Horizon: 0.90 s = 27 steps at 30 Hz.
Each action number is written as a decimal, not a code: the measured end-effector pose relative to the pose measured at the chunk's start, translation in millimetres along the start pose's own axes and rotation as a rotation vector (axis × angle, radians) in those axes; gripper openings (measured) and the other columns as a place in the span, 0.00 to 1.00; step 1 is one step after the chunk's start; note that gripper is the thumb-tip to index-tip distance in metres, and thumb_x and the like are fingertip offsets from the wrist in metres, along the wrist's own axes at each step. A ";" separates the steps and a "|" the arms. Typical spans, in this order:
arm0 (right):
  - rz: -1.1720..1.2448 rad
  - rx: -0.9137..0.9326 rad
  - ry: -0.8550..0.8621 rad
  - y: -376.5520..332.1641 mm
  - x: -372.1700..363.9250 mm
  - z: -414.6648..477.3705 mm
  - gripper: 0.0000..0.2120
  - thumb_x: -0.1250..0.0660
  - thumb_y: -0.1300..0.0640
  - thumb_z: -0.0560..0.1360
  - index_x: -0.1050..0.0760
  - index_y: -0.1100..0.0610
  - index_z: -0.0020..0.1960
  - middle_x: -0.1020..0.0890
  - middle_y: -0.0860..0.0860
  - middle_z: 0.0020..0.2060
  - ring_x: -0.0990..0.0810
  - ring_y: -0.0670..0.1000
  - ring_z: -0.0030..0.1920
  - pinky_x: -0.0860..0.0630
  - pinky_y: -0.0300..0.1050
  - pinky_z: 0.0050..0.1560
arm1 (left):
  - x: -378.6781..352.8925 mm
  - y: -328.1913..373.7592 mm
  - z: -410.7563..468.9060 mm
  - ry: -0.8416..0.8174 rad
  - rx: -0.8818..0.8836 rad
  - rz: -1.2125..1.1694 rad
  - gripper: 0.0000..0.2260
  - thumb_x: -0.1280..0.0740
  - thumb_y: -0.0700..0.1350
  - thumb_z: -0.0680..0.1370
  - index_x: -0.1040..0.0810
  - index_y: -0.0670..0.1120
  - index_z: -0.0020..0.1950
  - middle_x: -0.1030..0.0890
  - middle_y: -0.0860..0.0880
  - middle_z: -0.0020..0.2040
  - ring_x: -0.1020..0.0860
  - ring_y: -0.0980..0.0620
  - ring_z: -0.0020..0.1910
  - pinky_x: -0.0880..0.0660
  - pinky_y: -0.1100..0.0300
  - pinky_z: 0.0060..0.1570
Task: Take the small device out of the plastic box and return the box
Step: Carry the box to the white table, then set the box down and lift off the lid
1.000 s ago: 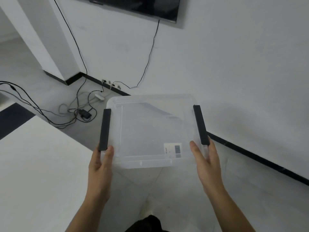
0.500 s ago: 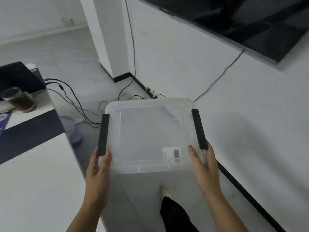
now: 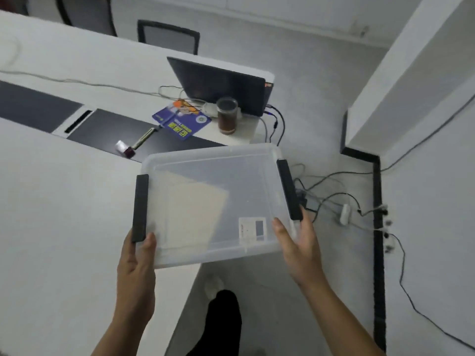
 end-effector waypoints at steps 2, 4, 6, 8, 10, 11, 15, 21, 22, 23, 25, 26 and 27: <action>-0.022 0.022 -0.118 0.2 -34.0 36.4 0.23 0.30 0.48 0.76 0.31 0.43 0.70 0.23 0.37 0.63 0.26 0.35 0.64 0.30 0.37 0.65 | 9.0 -9.3 22.0 0.101 0.012 -0.039 0.18 0.37 0.58 0.79 0.25 0.57 0.69 0.19 0.52 0.64 0.23 0.46 0.66 0.29 0.45 0.69; -0.053 0.029 -0.185 -2.4 -65.3 67.0 0.26 0.30 0.48 0.77 0.32 0.48 0.72 0.22 0.42 0.65 0.25 0.41 0.66 0.29 0.45 0.67 | 15.8 -15.8 48.4 0.161 0.034 -0.060 0.18 0.36 0.56 0.80 0.25 0.55 0.70 0.20 0.50 0.65 0.24 0.45 0.67 0.30 0.43 0.70; -0.069 0.012 -0.227 -4.2 -90.1 94.5 0.27 0.30 0.47 0.76 0.32 0.49 0.73 0.22 0.42 0.64 0.25 0.41 0.65 0.29 0.46 0.68 | 19.5 -17.9 75.6 0.197 0.078 -0.087 0.16 0.36 0.52 0.82 0.25 0.53 0.70 0.19 0.49 0.65 0.23 0.46 0.66 0.29 0.46 0.69; -0.091 -0.026 -0.261 -6.7 -110.0 119.2 0.28 0.30 0.46 0.75 0.32 0.48 0.72 0.22 0.41 0.64 0.24 0.40 0.64 0.29 0.45 0.67 | 22.1 -18.5 100.9 0.235 0.121 -0.112 0.15 0.35 0.48 0.82 0.24 0.51 0.69 0.19 0.50 0.63 0.22 0.48 0.63 0.27 0.50 0.65; -0.117 -0.039 -0.314 -9.9 -128.9 146.1 0.27 0.29 0.47 0.75 0.32 0.47 0.72 0.21 0.41 0.63 0.24 0.39 0.63 0.29 0.43 0.67 | 22.6 -20.2 126.9 0.274 0.163 -0.128 0.13 0.33 0.45 0.81 0.23 0.50 0.66 0.18 0.50 0.60 0.22 0.48 0.60 0.27 0.53 0.60; -0.122 -0.047 -0.345 -11.2 -137.6 160.2 0.26 0.29 0.48 0.75 0.32 0.47 0.72 0.21 0.41 0.63 0.24 0.39 0.63 0.29 0.41 0.67 | 22.3 -21.8 138.4 0.293 0.187 -0.139 0.13 0.33 0.43 0.81 0.24 0.49 0.65 0.18 0.51 0.58 0.22 0.48 0.59 0.28 0.55 0.57; -0.193 -0.094 -0.459 1.2 -171.0 215.1 0.30 0.28 0.43 0.73 0.33 0.45 0.73 0.23 0.43 0.66 0.25 0.43 0.66 0.29 0.47 0.68 | 16.2 -25.0 171.1 0.409 0.257 -0.138 0.15 0.31 0.44 0.79 0.25 0.48 0.65 0.20 0.48 0.58 0.22 0.49 0.56 0.28 0.58 0.52; -0.276 -0.107 -0.598 22.2 -220.3 276.4 0.39 0.29 0.35 0.70 0.38 0.46 0.76 0.25 0.45 0.68 0.26 0.46 0.68 0.31 0.54 0.70 | 1.4 -31.9 204.9 0.596 0.363 -0.042 0.15 0.34 0.54 0.80 0.28 0.46 0.61 0.23 0.48 0.53 0.25 0.50 0.48 0.28 0.59 0.45; -0.290 -0.102 -0.629 24.5 -226.7 284.1 0.39 0.29 0.35 0.71 0.38 0.47 0.76 0.24 0.44 0.68 0.26 0.45 0.68 0.31 0.53 0.70 | -1.4 -33.4 209.6 0.626 0.375 -0.033 0.16 0.34 0.55 0.80 0.28 0.45 0.60 0.24 0.48 0.51 0.25 0.51 0.46 0.29 0.59 0.43; -0.302 -0.095 -0.663 26.9 -234.1 292.8 0.39 0.30 0.35 0.71 0.38 0.47 0.76 0.24 0.45 0.68 0.26 0.45 0.68 0.31 0.53 0.70 | -5.2 -34.8 215.0 0.663 0.388 -0.024 0.17 0.35 0.55 0.80 0.28 0.44 0.60 0.24 0.48 0.49 0.26 0.53 0.43 0.29 0.60 0.41; -0.330 -0.107 -0.712 30.1 -245.7 307.6 0.39 0.30 0.35 0.71 0.39 0.46 0.76 0.26 0.46 0.69 0.28 0.46 0.69 0.33 0.53 0.71 | -13.1 -36.2 223.7 0.735 0.422 -0.003 0.17 0.36 0.56 0.81 0.29 0.43 0.58 0.26 0.50 0.45 0.28 0.55 0.40 0.31 0.61 0.39; -0.339 -0.113 -0.741 32.3 -251.4 316.6 0.38 0.29 0.37 0.72 0.39 0.47 0.76 0.27 0.46 0.70 0.29 0.45 0.70 0.34 0.51 0.72 | -17.4 -37.0 228.0 0.768 0.434 0.005 0.17 0.36 0.56 0.81 0.29 0.43 0.58 0.27 0.50 0.44 0.28 0.55 0.39 0.31 0.61 0.38; -0.350 -0.117 -0.763 31.3 -257.0 323.2 0.37 0.29 0.40 0.73 0.39 0.47 0.77 0.27 0.46 0.71 0.30 0.44 0.69 0.35 0.46 0.72 | -20.1 -38.9 231.7 0.798 0.439 0.015 0.17 0.36 0.56 0.81 0.29 0.43 0.58 0.27 0.51 0.43 0.28 0.55 0.39 0.31 0.61 0.38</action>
Point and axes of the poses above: each hand's wrist, its own z-axis towards the middle knuckle, its own x-axis out of the back of the hand, y = z × x, the point moved 2 cm from there along z, towards the middle knuckle
